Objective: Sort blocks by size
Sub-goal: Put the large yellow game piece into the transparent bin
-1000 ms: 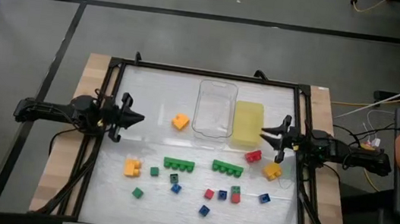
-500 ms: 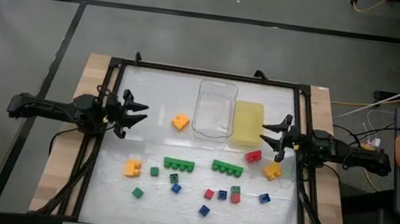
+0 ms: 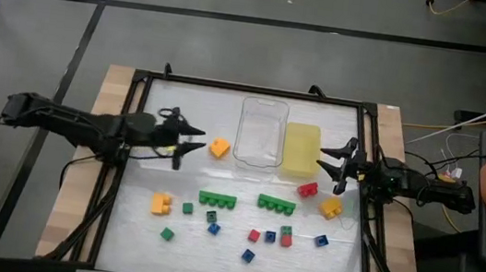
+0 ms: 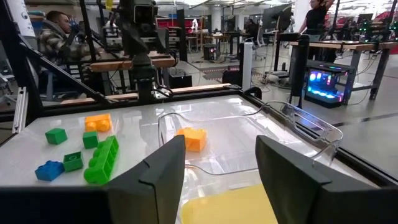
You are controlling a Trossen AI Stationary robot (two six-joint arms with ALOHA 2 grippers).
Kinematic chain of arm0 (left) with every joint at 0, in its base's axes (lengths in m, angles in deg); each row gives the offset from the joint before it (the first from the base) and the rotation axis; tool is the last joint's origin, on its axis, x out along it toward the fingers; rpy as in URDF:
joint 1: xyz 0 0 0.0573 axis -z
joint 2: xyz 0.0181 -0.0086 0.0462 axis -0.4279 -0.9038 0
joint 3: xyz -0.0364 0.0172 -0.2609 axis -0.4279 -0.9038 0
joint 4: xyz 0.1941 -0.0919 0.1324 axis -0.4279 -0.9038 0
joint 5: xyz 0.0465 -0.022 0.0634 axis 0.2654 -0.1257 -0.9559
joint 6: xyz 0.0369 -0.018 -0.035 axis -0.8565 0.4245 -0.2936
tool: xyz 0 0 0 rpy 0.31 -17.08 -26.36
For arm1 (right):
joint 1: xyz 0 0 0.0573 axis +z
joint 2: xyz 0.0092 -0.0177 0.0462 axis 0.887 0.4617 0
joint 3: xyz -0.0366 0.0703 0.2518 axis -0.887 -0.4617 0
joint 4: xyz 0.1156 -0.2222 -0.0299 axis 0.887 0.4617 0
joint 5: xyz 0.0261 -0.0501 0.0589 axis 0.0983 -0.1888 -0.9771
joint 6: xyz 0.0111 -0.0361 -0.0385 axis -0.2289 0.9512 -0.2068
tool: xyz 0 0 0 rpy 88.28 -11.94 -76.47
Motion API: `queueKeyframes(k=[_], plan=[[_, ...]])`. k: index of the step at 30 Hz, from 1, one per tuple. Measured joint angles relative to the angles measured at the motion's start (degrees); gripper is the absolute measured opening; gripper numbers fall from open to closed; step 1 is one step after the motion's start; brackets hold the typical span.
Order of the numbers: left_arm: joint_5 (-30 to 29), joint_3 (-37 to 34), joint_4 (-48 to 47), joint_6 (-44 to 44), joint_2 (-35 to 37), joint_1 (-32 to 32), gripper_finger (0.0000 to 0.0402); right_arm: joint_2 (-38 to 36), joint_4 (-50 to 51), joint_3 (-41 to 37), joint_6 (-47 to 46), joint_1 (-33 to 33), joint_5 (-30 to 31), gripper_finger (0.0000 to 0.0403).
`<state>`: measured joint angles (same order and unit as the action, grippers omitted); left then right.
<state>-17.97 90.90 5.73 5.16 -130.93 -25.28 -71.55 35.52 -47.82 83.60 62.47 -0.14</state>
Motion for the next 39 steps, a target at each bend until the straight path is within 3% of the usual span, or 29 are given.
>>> queueKeyframes(k=[6,19,25,31,39], plan=[[-3.49,8.79,-10.93,6.8,-11.17,0.0,0.016,0.0,0.0,0.0,0.0,0.0,-0.01,0.0196],[-3.41,9.73,-7.23,21.2,-27.17,-0.33,0.0159,0.0,0.02,0.02,0.11,0.0,-0.11,0.0195],[-3.42,9.73,-5.27,15.27,-30.16,-1.1,0.0159,0.0,0.02,0.04,0.13,0.0,-0.17,0.0195],[-3.37,9.73,-5.36,15.28,-30.44,-1.29,0.0162,0.0,0.2,0.04,0.13,0.0,-0.22,0.0195],[-3.37,9.73,-5.02,15.45,-31.33,-1.29,0.0229,0.0,0.21,0.04,0.13,0.0,-0.24,0.0195]])
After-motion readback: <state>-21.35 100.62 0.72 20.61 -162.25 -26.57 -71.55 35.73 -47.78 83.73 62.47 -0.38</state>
